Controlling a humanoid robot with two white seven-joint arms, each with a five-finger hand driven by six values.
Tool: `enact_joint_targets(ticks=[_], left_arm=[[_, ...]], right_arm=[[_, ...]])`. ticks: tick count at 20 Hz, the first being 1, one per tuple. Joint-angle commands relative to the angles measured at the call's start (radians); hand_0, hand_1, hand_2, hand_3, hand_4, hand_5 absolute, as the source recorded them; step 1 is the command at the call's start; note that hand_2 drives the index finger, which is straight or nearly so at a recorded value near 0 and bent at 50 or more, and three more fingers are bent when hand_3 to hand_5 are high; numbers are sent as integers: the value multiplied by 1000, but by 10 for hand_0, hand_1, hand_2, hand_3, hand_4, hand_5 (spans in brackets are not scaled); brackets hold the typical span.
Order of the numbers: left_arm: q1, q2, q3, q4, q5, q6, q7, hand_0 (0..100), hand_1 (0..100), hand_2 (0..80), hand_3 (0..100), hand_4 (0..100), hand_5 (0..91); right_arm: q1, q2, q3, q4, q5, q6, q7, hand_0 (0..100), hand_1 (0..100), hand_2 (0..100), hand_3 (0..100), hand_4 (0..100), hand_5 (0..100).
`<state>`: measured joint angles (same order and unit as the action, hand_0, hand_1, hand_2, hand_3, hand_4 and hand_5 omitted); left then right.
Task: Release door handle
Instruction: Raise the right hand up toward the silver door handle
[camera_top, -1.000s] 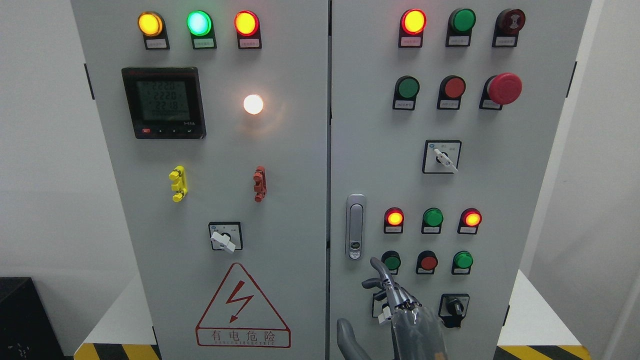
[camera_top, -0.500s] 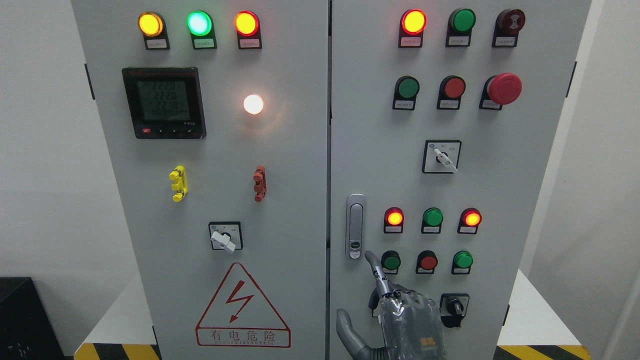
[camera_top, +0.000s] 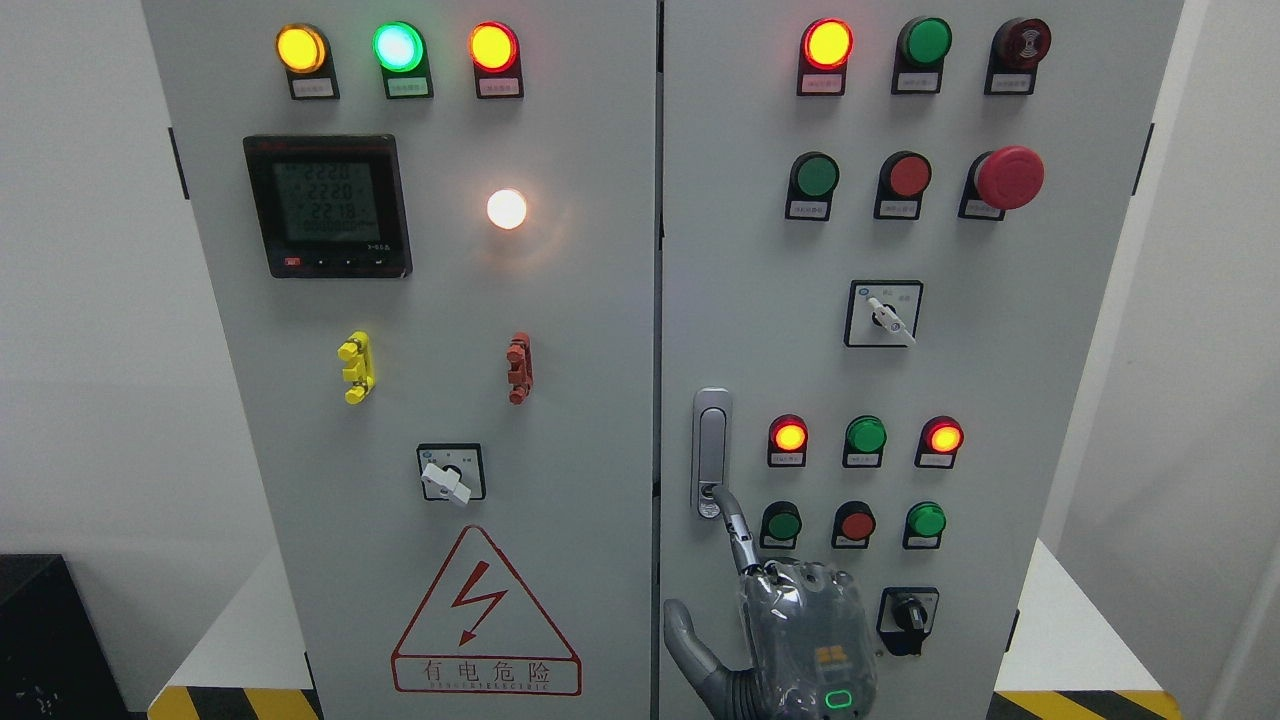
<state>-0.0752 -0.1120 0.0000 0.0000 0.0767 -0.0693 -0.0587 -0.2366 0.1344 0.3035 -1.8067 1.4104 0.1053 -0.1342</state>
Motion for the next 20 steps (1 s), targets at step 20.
enact_joint_targets(ticks=[20], left_arm=[[0, 0, -21, -20, 0, 0, 0, 0, 0, 24, 86, 13, 0]], right_arm=[[-41, -2, -11, 78, 21, 27, 33, 382, 276, 25, 1000, 1000, 989]])
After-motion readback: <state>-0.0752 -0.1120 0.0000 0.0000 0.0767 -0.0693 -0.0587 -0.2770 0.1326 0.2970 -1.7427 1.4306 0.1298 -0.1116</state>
